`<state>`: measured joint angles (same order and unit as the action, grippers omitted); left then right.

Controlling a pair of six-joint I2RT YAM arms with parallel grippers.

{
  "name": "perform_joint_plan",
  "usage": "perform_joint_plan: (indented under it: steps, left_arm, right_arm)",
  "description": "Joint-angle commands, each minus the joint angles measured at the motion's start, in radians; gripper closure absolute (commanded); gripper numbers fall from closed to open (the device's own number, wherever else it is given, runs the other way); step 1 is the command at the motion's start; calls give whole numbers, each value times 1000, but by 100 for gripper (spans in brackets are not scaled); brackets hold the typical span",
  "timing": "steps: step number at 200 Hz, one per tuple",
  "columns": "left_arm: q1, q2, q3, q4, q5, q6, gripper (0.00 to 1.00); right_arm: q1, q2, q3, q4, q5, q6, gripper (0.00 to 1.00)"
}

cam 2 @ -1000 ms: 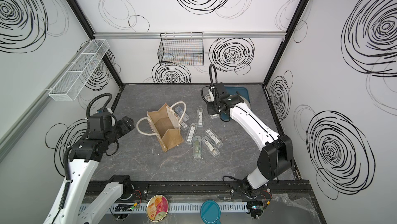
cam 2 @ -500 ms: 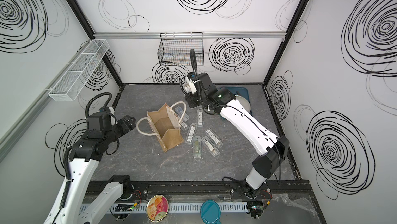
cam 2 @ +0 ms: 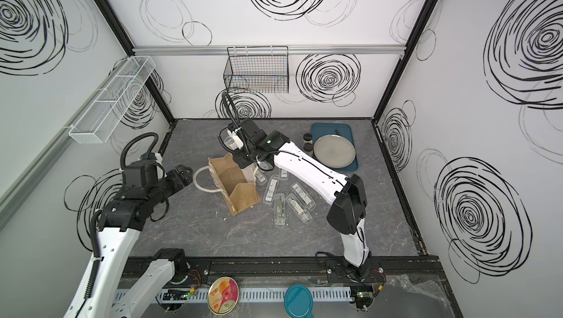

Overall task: Put the compass set into the canvas bag
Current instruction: Place the compass set in the canvas bag.

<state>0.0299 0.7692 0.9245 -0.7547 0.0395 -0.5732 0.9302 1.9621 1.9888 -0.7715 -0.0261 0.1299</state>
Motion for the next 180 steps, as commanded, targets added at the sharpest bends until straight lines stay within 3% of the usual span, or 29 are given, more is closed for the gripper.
perform_joint_plan:
  steps: [1, 180]
  left_arm:
    - [-7, -19, -5, 10, -17, -10, 14]
    - [-24, -17, -40, -4, -14, -2, 13]
  right_arm:
    - [13, 39, 44, -7, -37, -14, 67]
    - [26, 331, 99, -95, -101, 34, 66]
